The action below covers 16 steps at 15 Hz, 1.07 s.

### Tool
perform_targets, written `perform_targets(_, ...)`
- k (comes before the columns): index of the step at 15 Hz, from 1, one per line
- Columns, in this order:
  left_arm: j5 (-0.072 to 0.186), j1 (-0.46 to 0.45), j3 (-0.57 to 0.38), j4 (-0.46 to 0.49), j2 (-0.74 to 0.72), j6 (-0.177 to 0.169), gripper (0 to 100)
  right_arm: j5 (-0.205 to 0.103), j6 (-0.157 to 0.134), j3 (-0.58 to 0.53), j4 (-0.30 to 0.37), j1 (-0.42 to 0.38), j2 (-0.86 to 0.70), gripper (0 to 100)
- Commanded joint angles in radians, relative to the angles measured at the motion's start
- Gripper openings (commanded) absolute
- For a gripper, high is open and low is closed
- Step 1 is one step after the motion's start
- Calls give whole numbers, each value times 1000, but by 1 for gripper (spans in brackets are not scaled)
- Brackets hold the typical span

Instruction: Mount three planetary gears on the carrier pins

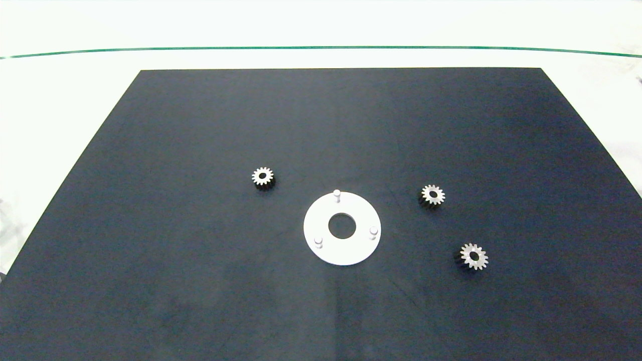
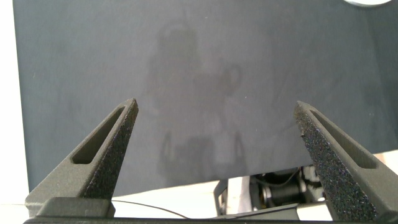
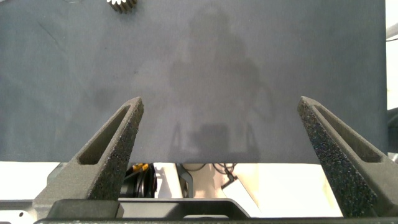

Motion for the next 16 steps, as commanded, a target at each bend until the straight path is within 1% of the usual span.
perform_targets(1, -8, -54, -32, -24, 103, 21, 100, 1, -6, -39, 4, 2, 108, 100)
perform_targets(2, -8, -79, -51, -24, 129, 19, 100, 3, -14, -45, 3, 2, 137, 100)
perform_targets(3, -8, -82, -63, -25, 153, 19, 100, 6, -24, -51, -2, 2, 185, 100)
perform_targets(7, -8, -82, -109, -25, 192, 13, 100, 20, -28, -117, -7, 3, 395, 100)
perform_targets(9, -8, -82, -126, -25, 199, 12, 100, 40, -28, -154, -7, 29, 470, 100)
perform_targets(10, -8, -80, -127, -25, 201, 12, 100, 43, -28, -163, -7, 41, 485, 100)
perform_targets(11, -8, -80, -129, -25, 201, 12, 100, 61, -28, -174, -7, 61, 514, 100)
perform_targets(12, -8, -77, -129, -25, 201, 12, 100, 98, -26, -189, -7, 84, 547, 100)
perform_targets(13, -8, -77, -129, -25, 202, 12, 100, 118, -26, -203, -7, 97, 577, 100)
perform_targets(14, -8, -77, -132, -25, 204, 10, 100, 124, -28, -218, -8, 106, 616, 100)
perform_targets(15, -8, -77, -143, -25, 215, 10, 100, 123, -40, -232, -22, 106, 656, 100)
perform_targets(16, -8, -79, -157, -27, 230, 2, 100, 123, -66, -235, -57, 103, 694, 100)
